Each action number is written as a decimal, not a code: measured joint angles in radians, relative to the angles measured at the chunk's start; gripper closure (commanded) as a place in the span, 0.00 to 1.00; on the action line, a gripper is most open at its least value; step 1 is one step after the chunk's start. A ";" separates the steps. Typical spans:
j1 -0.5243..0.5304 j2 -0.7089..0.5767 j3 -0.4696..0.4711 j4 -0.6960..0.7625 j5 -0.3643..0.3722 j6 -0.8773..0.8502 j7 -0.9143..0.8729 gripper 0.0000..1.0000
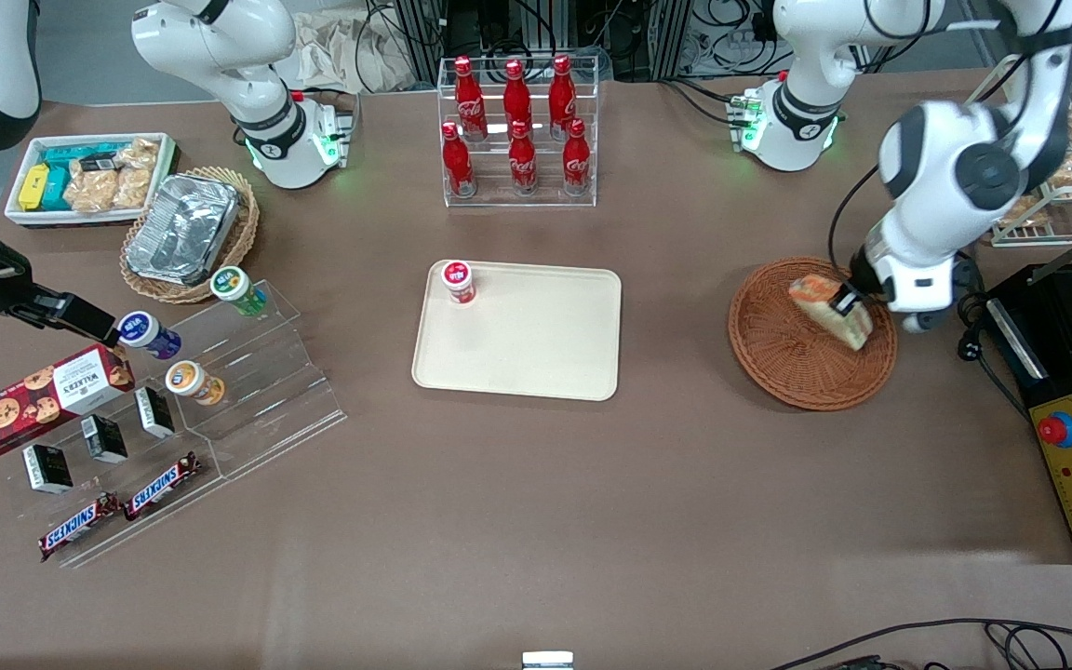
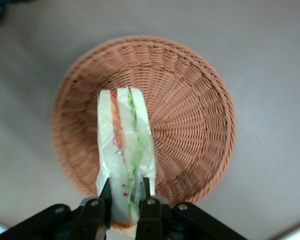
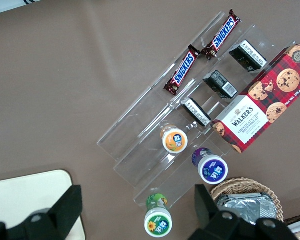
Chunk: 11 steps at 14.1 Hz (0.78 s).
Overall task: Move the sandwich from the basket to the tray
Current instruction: 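Lift the sandwich up out of the basket with the left gripper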
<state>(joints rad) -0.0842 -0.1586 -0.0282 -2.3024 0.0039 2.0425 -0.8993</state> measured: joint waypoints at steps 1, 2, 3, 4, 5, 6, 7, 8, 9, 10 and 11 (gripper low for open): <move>0.000 -0.011 0.000 0.069 0.000 -0.093 0.016 1.00; 0.001 -0.015 0.001 0.138 0.000 -0.170 0.033 1.00; 0.001 -0.016 0.001 0.202 0.000 -0.235 0.046 1.00; 0.001 -0.016 0.002 0.263 0.000 -0.295 0.060 1.00; 0.001 -0.015 0.002 0.325 -0.004 -0.353 0.076 1.00; 0.001 -0.014 0.002 0.383 -0.010 -0.402 0.094 1.00; 0.001 -0.014 0.002 0.433 -0.015 -0.444 0.115 1.00; 0.001 -0.014 0.002 0.472 -0.019 -0.478 0.138 1.00; 0.001 -0.014 0.002 0.499 -0.021 -0.505 0.167 1.00; 0.001 -0.013 0.002 0.513 -0.022 -0.517 0.199 1.00; 0.001 -0.010 0.003 0.518 -0.022 -0.519 0.226 1.00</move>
<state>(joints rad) -0.0832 -0.1689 -0.0256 -1.7841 -0.0185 1.5232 -0.6729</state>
